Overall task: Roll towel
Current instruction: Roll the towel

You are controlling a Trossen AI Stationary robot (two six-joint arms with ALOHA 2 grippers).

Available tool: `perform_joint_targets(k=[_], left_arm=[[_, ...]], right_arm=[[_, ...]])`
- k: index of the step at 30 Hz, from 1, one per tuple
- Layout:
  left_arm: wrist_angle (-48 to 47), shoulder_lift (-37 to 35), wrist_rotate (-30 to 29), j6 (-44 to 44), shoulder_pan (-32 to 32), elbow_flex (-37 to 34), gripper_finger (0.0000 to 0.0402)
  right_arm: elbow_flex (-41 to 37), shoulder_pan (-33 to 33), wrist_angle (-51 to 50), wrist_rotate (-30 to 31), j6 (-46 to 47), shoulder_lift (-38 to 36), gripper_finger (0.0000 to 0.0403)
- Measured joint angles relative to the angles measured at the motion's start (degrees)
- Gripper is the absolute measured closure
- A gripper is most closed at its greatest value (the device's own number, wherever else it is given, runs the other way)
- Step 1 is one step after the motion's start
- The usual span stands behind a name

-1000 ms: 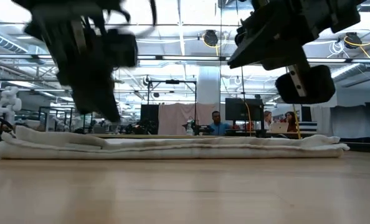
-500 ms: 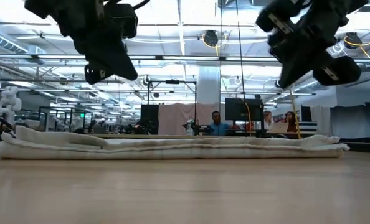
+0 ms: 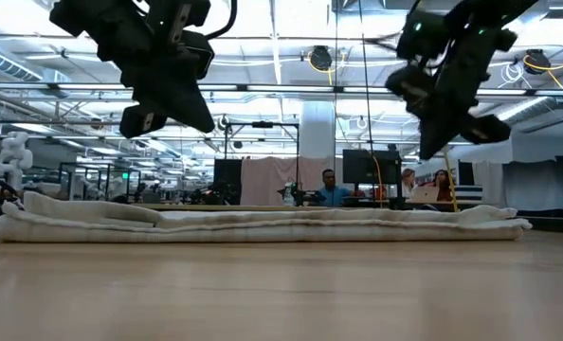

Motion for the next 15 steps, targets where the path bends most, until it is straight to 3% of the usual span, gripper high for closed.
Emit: perform_joint_targets(k=[8,15], left_arm=[[0.1,0.0,1.9,-4.0,0.1,0.0,0.0395],[-0.9,0.0,2.9,-0.4,0.9,0.0,0.0395]], right_arm=[[0.0,-3.7,0.0,-5.4,-10.3,10.6,0.0403],[0.0,-4.8,6.0,0.1,-11.2,18.0,0.0403]])
